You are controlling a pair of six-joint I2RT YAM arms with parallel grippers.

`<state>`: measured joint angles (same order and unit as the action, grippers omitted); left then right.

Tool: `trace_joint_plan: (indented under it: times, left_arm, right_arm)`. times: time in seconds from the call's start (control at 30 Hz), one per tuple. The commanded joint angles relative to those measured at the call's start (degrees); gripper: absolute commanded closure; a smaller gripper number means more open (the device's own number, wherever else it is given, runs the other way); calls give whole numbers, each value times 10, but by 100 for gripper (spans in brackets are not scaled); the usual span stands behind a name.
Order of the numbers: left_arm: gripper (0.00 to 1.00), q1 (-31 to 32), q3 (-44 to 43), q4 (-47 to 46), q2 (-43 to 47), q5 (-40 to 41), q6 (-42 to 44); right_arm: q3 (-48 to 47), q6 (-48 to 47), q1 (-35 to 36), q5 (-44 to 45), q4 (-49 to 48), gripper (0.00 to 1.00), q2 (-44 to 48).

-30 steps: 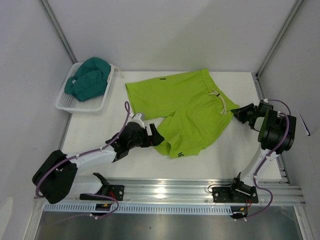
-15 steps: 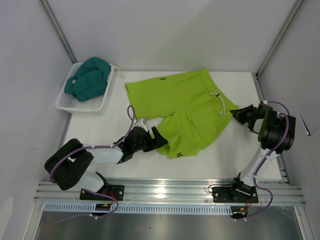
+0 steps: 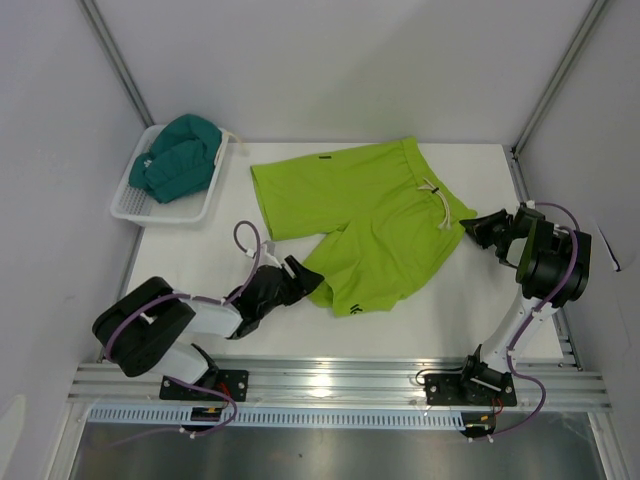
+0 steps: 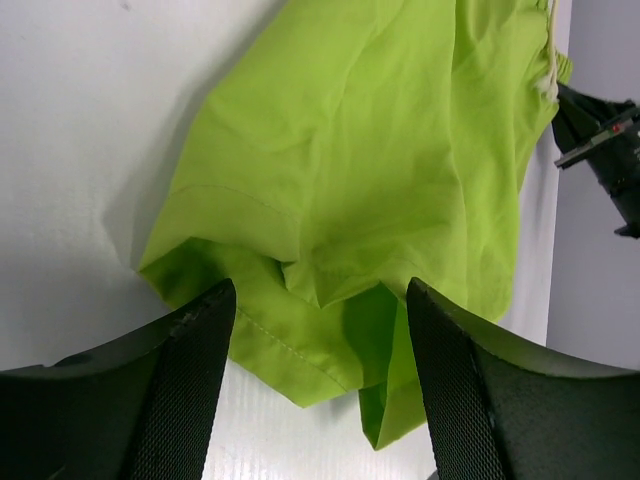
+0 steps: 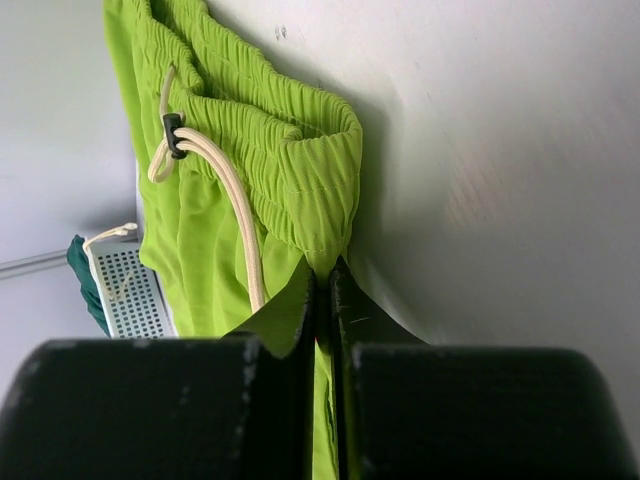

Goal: Fold and stack the shorts
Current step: Flatten the shorts out

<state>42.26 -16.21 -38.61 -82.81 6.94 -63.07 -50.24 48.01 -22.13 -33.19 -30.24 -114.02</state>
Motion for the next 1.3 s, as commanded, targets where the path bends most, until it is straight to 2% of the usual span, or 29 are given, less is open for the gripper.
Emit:
trace_joint_plan:
  times: [0.0,0.23,0.4,0.47,0.67,0.7,0.73,0.9,1.0,1.13,1.27]
  left_arm:
    - [28,1,8,-46,-2,50,-14]
    - [32,-5,5,-77,-16,39,-21]
    - [42,-5,-10,-74,-36,39,-22]
    - [51,-5,-14,-81,-51,39,-25]
    - [55,-5,-24,-105,-89,54,-27]
    - [58,-5,-25,-110,-100,57,-28]
    - [65,-5,-26,-116,-105,59,-29]
    - [69,-7,-39,-126,-127,58,-28]
    - [76,-11,-40,-127,-129,59,-25]
    - [100,-27,-33,-120,-119,52,-24]
    - [100,-68,-16,-132,-102,21,-29]
  right_arm:
    - [4,1,-2,-6,-22,100,3]
    - [4,2,-2,-7,-24,100,2]
    - [3,2,-3,-10,-24,100,-1]
    - [4,4,-3,-12,-26,100,-1]
    - [6,4,-4,-13,-29,100,-1]
    - [6,4,-5,-13,-30,100,-1]
    - [6,6,-5,-13,-30,100,-1]
    - [6,6,-4,-14,-31,100,-2]
    - [5,6,-5,-14,-31,100,-2]
    - [5,6,-5,-14,-31,100,-2]
    - [7,9,-5,-14,-32,100,-2]
